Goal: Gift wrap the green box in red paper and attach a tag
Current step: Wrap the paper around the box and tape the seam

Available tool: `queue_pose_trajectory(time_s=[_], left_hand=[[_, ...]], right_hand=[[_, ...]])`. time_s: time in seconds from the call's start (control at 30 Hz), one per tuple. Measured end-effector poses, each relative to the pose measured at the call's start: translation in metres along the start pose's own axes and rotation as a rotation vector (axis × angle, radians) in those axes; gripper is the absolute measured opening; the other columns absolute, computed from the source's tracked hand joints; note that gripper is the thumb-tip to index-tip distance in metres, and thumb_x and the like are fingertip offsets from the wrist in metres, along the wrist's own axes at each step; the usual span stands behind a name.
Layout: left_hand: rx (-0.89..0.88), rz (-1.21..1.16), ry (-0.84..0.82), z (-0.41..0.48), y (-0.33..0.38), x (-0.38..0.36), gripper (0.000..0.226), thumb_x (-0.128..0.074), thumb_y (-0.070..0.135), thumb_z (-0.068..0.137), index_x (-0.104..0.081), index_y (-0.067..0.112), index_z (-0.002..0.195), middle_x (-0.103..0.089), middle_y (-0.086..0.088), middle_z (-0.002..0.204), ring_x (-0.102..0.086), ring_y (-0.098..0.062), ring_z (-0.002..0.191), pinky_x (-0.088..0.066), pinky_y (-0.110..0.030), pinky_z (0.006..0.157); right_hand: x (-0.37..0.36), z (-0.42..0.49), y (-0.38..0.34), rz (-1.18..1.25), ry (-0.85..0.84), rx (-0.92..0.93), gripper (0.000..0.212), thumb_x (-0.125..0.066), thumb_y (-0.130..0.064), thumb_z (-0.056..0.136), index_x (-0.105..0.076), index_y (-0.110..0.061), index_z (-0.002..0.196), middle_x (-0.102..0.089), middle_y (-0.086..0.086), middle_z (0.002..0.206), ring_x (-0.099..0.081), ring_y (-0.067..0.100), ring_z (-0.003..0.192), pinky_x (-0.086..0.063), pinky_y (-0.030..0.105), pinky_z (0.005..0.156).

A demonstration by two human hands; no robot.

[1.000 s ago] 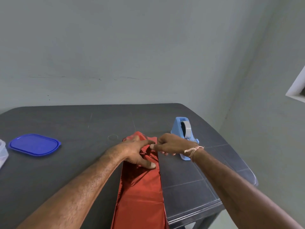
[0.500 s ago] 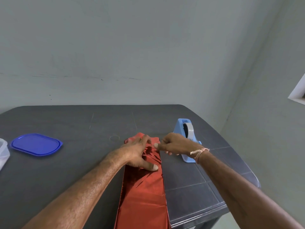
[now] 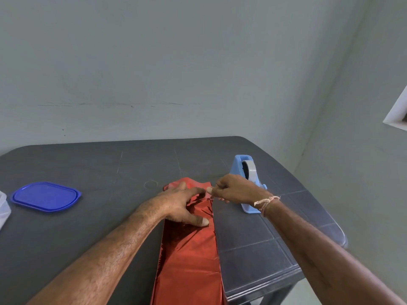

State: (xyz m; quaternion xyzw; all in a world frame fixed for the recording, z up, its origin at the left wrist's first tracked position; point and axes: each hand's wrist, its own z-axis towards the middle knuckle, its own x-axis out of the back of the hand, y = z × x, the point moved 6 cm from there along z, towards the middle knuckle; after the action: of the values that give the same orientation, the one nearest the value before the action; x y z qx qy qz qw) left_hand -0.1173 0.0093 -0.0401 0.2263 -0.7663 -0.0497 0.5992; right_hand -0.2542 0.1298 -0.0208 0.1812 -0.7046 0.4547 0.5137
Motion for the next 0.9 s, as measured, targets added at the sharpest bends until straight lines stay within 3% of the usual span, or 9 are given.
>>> queue_pose_trajectory(time_s=[0.17,0.33,0.47,0.6,0.9], left_hand=[[0.01,0.006,-0.002,0.001,-0.002,0.0,0.104,-0.071,0.083,0.066,-0.02,0.056,0.152,-0.037,0.006,0.131,-0.037,-0.025,0.136,-0.043,-0.05,0.109],[0.02,0.0,-0.027,0.003,-0.003,0.0,0.109,-0.072,0.083,0.063,-0.02,0.054,0.154,-0.035,0.009,0.128,-0.039,-0.024,0.136,-0.044,-0.05,0.109],[0.026,0.009,-0.034,0.003,-0.001,0.002,0.109,-0.073,0.081,0.064,-0.02,0.053,0.155,-0.034,0.009,0.122,-0.037,-0.025,0.137,-0.042,-0.049,0.111],[0.03,-0.005,-0.042,0.007,-0.003,0.001,0.11,-0.074,0.084,0.06,-0.023,0.054,0.153,-0.036,0.009,0.126,-0.036,-0.025,0.138,-0.042,-0.05,0.111],[0.04,-0.016,-0.043,0.006,-0.003,0.0,0.111,-0.075,0.082,0.061,-0.022,0.052,0.154,-0.033,0.009,0.121,-0.035,-0.026,0.138,-0.043,-0.051,0.11]], right_hand=[[-0.004,0.0,0.002,0.037,-0.05,-0.013,0.05,-0.059,-0.064,0.093,-0.071,-0.017,0.082,-0.076,0.004,0.083,-0.074,0.02,0.079,-0.06,0.037,0.078],[-0.01,0.0,0.005,0.105,-0.141,-0.045,0.046,-0.057,-0.059,0.097,-0.068,-0.017,0.08,-0.077,0.008,0.092,-0.069,0.012,0.077,-0.055,0.031,0.068],[-0.011,0.003,0.005,0.087,-0.138,-0.052,0.05,-0.058,-0.063,0.094,-0.067,-0.017,0.077,-0.072,0.004,0.077,-0.066,0.012,0.071,-0.053,0.031,0.066],[-0.01,0.007,0.007,0.026,-0.115,-0.051,0.059,-0.057,-0.073,0.088,-0.067,-0.017,0.071,-0.076,0.01,0.081,-0.067,0.016,0.068,-0.058,0.036,0.072],[-0.019,0.0,0.008,0.114,-0.155,-0.1,0.05,-0.059,-0.066,0.091,-0.067,-0.019,0.076,-0.071,-0.004,0.076,-0.069,0.011,0.074,-0.056,0.033,0.071]])
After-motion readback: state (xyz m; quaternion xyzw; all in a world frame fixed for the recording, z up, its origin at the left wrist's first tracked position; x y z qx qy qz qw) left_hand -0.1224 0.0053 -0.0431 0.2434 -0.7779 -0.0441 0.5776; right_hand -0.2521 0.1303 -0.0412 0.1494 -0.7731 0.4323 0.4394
